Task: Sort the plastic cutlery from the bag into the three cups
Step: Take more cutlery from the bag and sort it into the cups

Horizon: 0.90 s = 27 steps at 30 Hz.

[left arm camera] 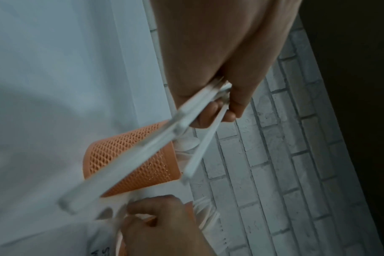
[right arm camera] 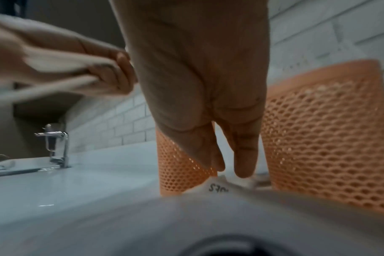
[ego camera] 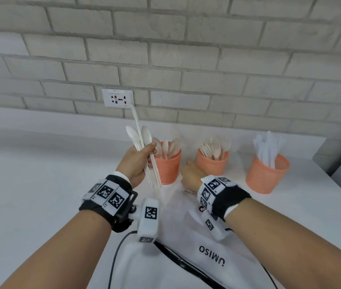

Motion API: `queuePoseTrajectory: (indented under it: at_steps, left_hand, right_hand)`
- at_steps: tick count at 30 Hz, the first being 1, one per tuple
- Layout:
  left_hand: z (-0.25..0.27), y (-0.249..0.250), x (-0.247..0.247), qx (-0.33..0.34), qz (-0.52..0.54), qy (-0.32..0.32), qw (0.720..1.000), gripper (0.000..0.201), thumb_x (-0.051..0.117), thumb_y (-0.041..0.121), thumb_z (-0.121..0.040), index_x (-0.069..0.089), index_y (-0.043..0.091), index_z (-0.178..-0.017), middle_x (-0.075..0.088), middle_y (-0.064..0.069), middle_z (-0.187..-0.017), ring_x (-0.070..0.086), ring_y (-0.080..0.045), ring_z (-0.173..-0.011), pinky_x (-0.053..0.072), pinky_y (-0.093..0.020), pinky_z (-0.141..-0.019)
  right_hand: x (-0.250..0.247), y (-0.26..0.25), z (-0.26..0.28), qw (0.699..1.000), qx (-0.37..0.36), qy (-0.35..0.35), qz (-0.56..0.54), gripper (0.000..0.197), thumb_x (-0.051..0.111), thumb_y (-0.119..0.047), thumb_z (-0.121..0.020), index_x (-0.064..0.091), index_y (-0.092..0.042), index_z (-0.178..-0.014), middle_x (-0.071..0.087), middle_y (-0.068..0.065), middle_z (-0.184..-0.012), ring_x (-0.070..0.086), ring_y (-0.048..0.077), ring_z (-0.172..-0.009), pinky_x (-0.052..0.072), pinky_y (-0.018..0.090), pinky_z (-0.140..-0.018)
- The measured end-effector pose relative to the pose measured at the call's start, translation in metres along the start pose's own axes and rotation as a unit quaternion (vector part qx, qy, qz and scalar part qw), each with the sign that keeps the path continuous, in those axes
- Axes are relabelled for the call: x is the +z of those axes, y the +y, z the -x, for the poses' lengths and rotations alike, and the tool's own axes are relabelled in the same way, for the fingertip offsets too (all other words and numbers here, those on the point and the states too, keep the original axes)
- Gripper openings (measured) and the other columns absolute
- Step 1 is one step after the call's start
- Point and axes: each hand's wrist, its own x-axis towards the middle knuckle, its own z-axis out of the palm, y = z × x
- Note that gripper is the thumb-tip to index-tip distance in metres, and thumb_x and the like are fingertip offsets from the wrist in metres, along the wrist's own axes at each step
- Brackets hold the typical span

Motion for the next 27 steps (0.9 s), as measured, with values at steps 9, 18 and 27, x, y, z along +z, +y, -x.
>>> queuePoseTrajectory:
  at_steps: [9,18,27]
  left_hand:
    - [-0.006,-0.007,-0.008,0.013,-0.026,-0.045,0.999,0.021,0.053,0.018,-0.093,0.055,0.008,-0.074,0.054,-0.001,-0.057,0.045,-0.011,-0.049,0.037,-0.016,-0.044]
    - [-0.012,-0.013,-0.009,0.005,-0.028,-0.037,0.999,0.026,0.053,0.021,-0.093,0.051,0.009,-0.070,0.054,0.008,-0.046,0.051,-0.004,-0.041,0.043,-0.018,-0.049]
    - [0.001,-0.015,0.016,0.023,-0.047,-0.112,0.992,0.026,0.051,0.023,-0.094,0.065,0.002,-0.101,0.070,-0.012,-0.088,0.066,-0.022,-0.083,0.053,-0.034,-0.081]
  right_hand:
    - [0.013,0.000,-0.029,0.986,-0.021,-0.032,0.163,0.006,0.050,-0.018,-0.088,0.053,-0.018,-0.083,0.066,0.006,-0.100,0.060,0.026,-0.089,0.046,0.036,-0.087]
    - [-0.048,-0.029,0.023,0.996,-0.033,0.069,0.052,0.024,0.038,0.002,-0.091,0.061,-0.004,-0.094,0.065,0.013,-0.098,0.061,0.031,-0.094,0.040,0.031,-0.072]
    - [-0.112,-0.049,0.064,0.972,-0.152,0.129,-0.128,0.029,0.049,-0.004,-0.082,0.052,-0.017,-0.108,0.050,-0.001,-0.086,0.050,0.018,-0.076,0.037,0.027,-0.058]
